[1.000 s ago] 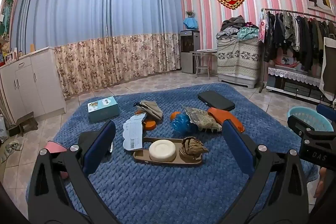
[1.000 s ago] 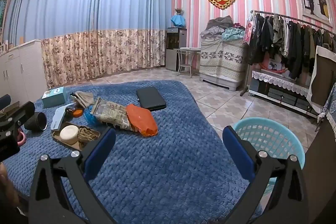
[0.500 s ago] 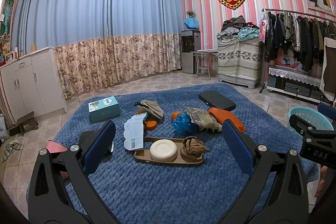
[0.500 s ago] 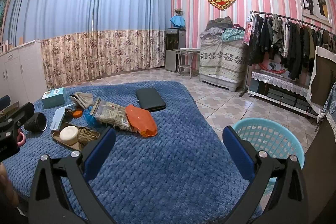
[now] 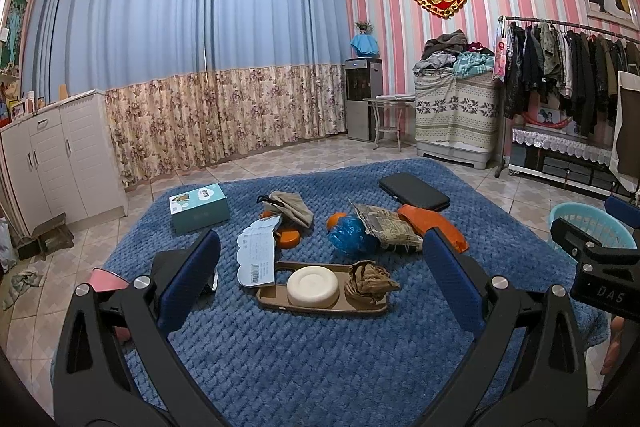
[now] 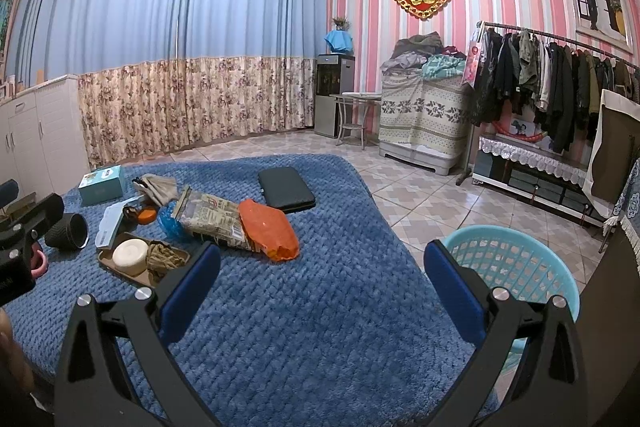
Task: Collect trash
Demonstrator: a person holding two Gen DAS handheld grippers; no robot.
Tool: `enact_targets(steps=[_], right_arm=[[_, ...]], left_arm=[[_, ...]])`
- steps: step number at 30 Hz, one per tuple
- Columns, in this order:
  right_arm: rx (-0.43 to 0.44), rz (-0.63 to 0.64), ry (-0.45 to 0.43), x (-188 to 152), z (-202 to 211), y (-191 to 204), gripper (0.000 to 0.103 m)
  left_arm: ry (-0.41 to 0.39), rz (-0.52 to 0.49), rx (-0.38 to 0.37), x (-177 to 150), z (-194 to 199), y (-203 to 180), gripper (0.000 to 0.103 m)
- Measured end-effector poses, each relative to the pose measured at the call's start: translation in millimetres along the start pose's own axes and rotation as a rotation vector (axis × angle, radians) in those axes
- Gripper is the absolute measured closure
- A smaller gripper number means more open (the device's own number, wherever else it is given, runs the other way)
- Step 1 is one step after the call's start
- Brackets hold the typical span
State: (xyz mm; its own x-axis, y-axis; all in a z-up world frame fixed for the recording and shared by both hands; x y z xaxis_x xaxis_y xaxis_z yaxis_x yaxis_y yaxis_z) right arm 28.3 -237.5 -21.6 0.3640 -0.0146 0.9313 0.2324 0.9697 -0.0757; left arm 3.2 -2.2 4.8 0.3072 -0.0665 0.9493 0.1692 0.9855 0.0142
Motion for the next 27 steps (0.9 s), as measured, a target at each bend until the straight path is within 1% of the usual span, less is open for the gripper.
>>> enact_targets(steps=[27], right_arm=[[0.004,-0.005,-0.003,3.5,2.7,-3.7,0.004]], left_arm=[[-0.004,-0.005,0.006,-3.4,0.6,3.7,0.005]])
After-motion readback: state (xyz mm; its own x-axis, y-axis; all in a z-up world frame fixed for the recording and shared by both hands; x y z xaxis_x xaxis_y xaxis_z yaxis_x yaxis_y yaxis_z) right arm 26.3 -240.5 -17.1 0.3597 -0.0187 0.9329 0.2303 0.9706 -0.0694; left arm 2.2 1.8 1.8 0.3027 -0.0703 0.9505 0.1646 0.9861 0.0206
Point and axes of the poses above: each gripper's, at about its wrist camera, not at the fingertips, and z roughly against the way its jaws point, y to its left, x to its top, the point moved 1 cm from there along -z, roughly the way its jaws point, and after that the axes turned 9 degrees about -x, right-handed, at the moved point
